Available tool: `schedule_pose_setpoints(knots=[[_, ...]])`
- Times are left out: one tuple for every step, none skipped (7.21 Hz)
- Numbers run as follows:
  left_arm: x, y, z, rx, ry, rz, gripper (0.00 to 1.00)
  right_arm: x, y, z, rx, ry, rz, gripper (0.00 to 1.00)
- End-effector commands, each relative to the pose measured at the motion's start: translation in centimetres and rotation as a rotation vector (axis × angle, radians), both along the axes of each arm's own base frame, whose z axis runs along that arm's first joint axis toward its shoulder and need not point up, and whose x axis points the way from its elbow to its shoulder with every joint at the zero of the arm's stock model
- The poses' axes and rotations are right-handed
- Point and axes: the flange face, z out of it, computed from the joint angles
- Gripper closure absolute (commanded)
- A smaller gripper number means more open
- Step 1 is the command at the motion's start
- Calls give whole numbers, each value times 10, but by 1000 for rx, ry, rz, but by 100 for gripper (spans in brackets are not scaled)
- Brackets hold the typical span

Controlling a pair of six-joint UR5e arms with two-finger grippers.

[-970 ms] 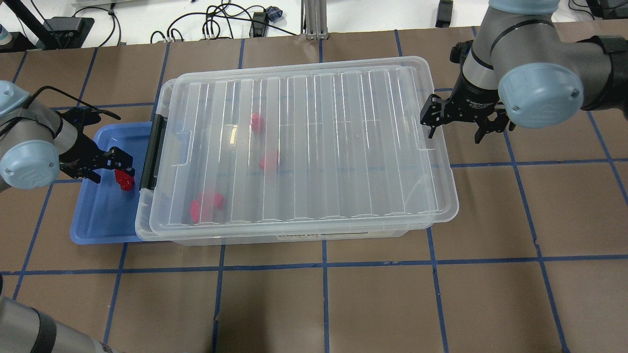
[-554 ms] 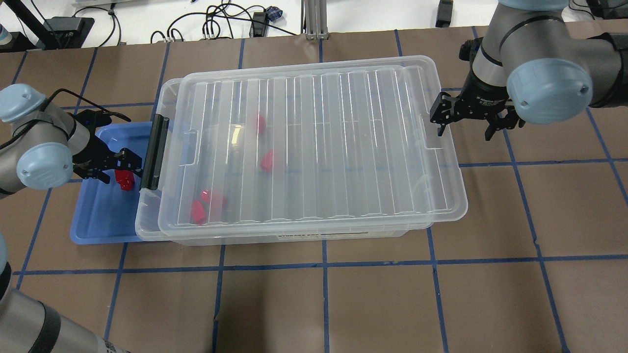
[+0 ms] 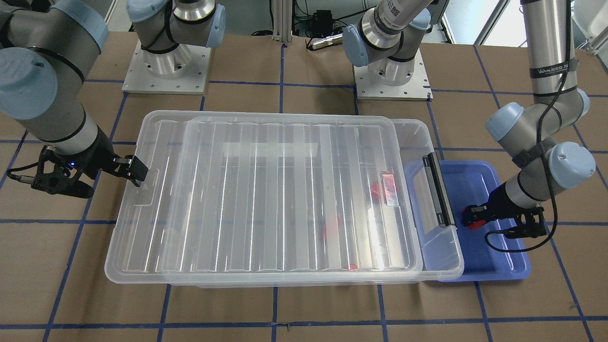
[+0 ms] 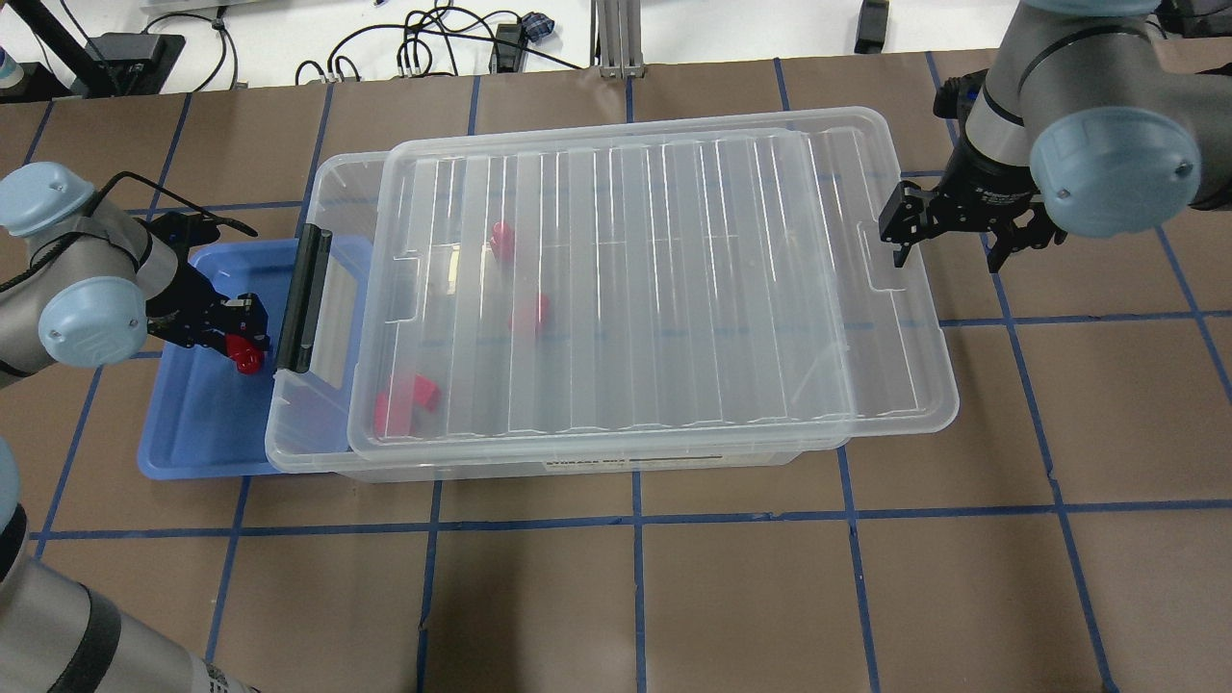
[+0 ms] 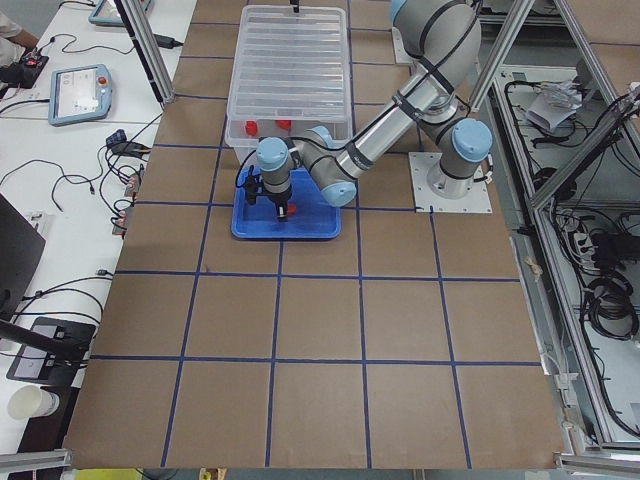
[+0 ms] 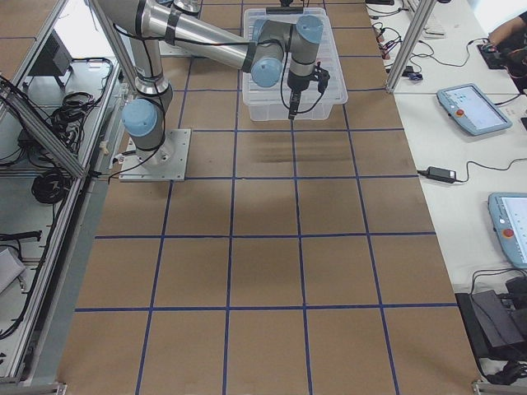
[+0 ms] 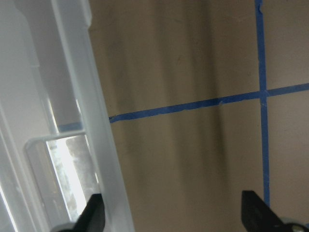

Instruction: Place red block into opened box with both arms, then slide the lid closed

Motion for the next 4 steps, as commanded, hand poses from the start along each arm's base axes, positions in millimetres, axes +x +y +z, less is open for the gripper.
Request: schedule_pose_setpoints(knots=[[2,-4,25,18,10,-7,99,-25,-2,1,6,13,59,0],[9,-15,54,22,-3,-11,99,-38,-1,2,12,24,78,0],[11,-27,94,59,11,-21,99,-56,-1,3,21,43,93,0],[5,-40,144,70,19,-39,99,-69,0,2,28,38,116,0]])
